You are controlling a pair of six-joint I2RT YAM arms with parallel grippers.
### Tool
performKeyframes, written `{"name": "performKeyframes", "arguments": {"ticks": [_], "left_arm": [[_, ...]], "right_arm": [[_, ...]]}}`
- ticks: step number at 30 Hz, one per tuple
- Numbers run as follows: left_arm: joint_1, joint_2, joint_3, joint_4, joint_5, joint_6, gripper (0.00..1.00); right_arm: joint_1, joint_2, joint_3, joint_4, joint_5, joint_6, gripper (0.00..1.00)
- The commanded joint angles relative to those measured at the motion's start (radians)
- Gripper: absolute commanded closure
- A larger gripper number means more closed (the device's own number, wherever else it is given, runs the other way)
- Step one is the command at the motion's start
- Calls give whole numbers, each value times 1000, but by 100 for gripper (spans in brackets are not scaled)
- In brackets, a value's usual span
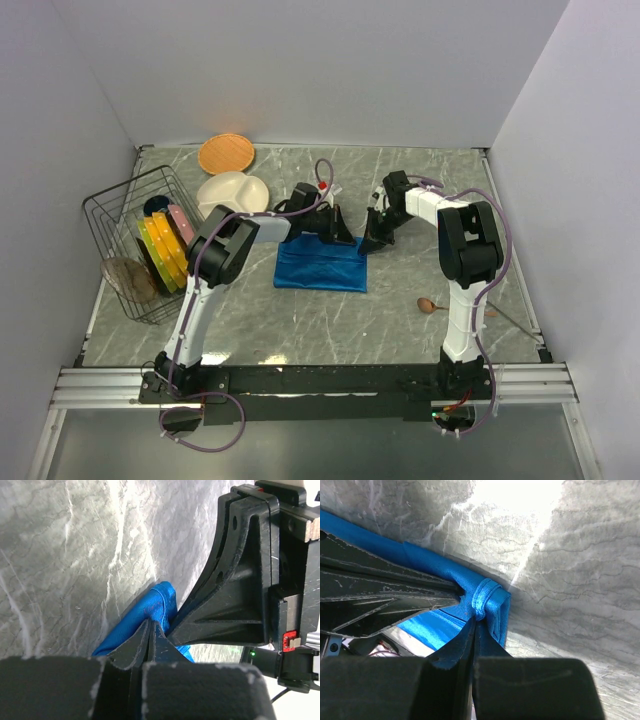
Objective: Fold the napkin into a case and place the utensils inside
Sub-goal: Smooth out the 2/3-rectangle-folded napkin at the center of the board.
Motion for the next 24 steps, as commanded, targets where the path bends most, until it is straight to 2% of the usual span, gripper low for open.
{"name": "performKeyframes", "arguments": {"ticks": [1, 5, 7, 13, 20, 24], "left_arm": [[-11, 27, -2, -99, -79, 94, 99], [-14, 24, -16, -102, -84, 91, 99], [-14, 26, -16, -108, -83, 93, 99], [-17, 33, -11, -112, -78, 93, 99], [-17, 36, 4, -135, -78, 107, 99], [-15, 41, 0, -133, -72, 99, 99]], "right_arm": [[12, -12, -39, -22, 75, -55, 99], [-7, -55, -5, -50, 33, -114, 83], [-25, -92, 25, -79, -14, -137, 80], [-67, -162, 38, -19, -108, -122, 82], [-57, -92, -19, 137, -174, 55, 84], [-42, -72, -73, 151, -152, 61, 86]]}}
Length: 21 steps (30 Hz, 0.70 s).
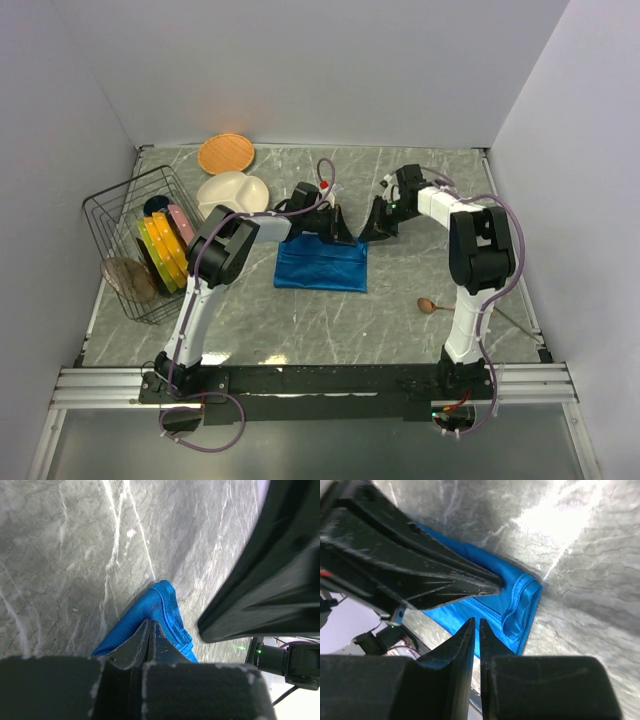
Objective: Fold the napkin into a case and place the utensils inside
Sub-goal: Smooth out the 2/3-rectangle-folded napkin at the center of the board.
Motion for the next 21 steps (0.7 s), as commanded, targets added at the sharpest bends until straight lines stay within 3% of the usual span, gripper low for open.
{"name": "performKeyframes", "arguments": {"ticks": [1, 10, 12, 13, 16, 19, 20, 21], "left_arm": [[-11, 47, -10, -113, -65, 45, 99], [-3, 30, 2, -113, -52, 46, 98], [6, -41, -55, -15, -39, 33, 89], [14, -72, -76, 15, -34, 36, 71], [38, -226, -159, 95, -34, 108, 54], [55, -397, -219, 10, -75, 324, 45], [54, -434, -237, -36, -101, 499, 45], [54, -504, -252, -122, -144, 582, 45]], "right_arm": [[22, 23, -52, 50, 0, 40, 87], [51, 91, -101, 3, 157, 39, 88], [52, 100, -92, -19, 200, 31, 89], [52, 105, -89, -23, 210, 28, 89], [52, 108, -79, -45, 246, 13, 89], [51, 105, -78, -57, 263, 7, 90], [51, 103, -83, -52, 264, 4, 90], [51, 105, -84, -51, 264, 4, 90]]}}
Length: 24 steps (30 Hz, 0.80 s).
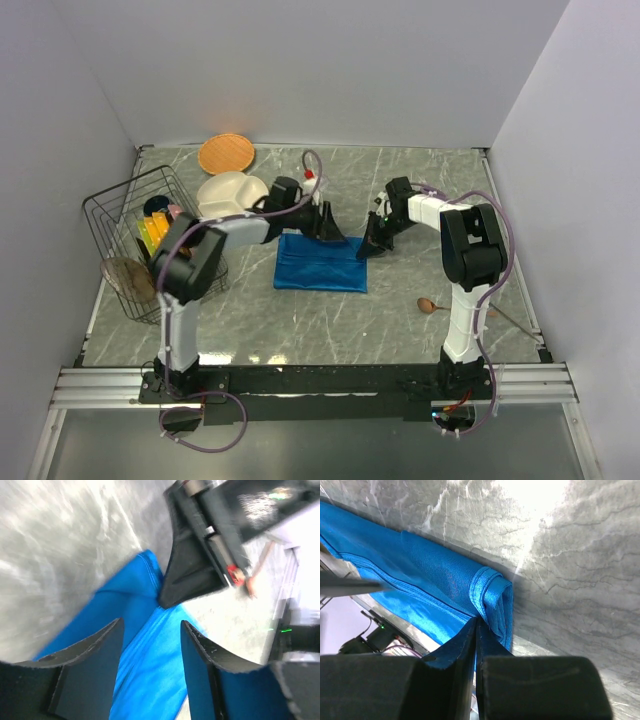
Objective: Fold the napkin into a case and place the utensils inside
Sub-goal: Smooth out the 2/3-rectangle-folded napkin at the center of the board, then pick up the 2/3-rectangle-folded napkin from the center of the board.
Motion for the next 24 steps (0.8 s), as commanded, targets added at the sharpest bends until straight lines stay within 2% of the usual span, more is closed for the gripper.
{"name": "performKeyframes", "arguments": {"ticks": [1, 2, 5, 8, 12, 15, 24], "left_arm": [[7, -270, -77, -144, -124, 483, 45], [-4, -301, -108, -177, -151, 655, 45], [-68, -413, -255, -221, -248, 902, 46], [-156, -505, -383, -179, -328, 1041, 50], [-291, -542, -481, -84, -424, 1122, 55], [-354, -510, -524, -28, -475, 1164, 55], [-418, -386, -536, 73, -543, 1207, 55]], "right_arm": [[6, 52, -16, -39, 188, -44, 90], [6, 54, -12, -39, 185, -44, 90], [7, 55, -2, -36, 185, -43, 90], [6, 60, 5, -37, 184, -39, 91], [7, 69, 7, -42, 178, -35, 91], [6, 72, 13, -50, 185, -43, 91], [4, 92, 44, -88, 201, -79, 91]]}}
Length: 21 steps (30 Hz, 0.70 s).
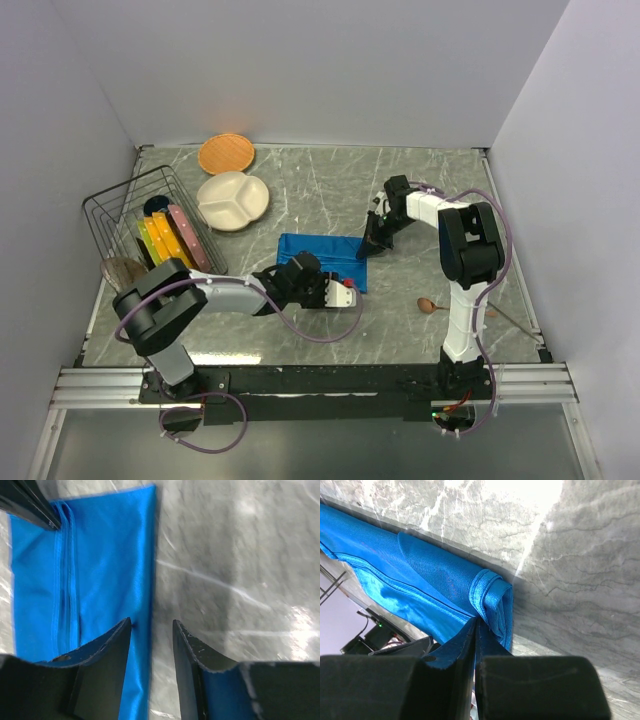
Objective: Fold the napkin into a case and place the utensils inside
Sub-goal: Pick up the 2/3-rectangle-folded napkin from the center of the board.
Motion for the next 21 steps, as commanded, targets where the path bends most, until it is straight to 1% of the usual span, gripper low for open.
{"name": "performKeyframes", "arguments": {"ticks": [1, 3, 4, 6, 7, 8, 9, 12, 16, 20, 21], "left_arm": [[-22, 36, -2, 99, -42, 67, 56], [-26, 53, -1, 95, -39, 86, 58], [-26, 57, 5, 79, -38, 86, 63], [-26, 76, 16, 55, -38, 92, 67], [-26, 82, 24, 39, -41, 91, 73], [-26, 89, 31, 29, -44, 84, 75], [-23, 91, 39, 18, -44, 77, 76], [-3, 97, 97, -42, -32, 31, 88], [38, 105, 200, -137, 40, 8, 93], [58, 91, 237, -177, 102, 14, 99], [66, 91, 263, -206, 132, 11, 99]], "right_arm": [[3, 67, -6, -33, 189, -67, 91], [3, 70, -3, -37, 190, -71, 91], [1, 71, 2, -43, 192, -76, 91], [1, 71, 10, -51, 201, -84, 92], [1, 73, 13, -54, 204, -94, 92], [1, 73, 13, -57, 212, -99, 91], [1, 71, 14, -59, 215, -104, 91], [1, 73, 16, -65, 218, -117, 91], [1, 82, 22, -67, 218, -127, 92], [1, 85, 25, -70, 216, -131, 92], [1, 84, 25, -70, 216, -134, 92]]}}
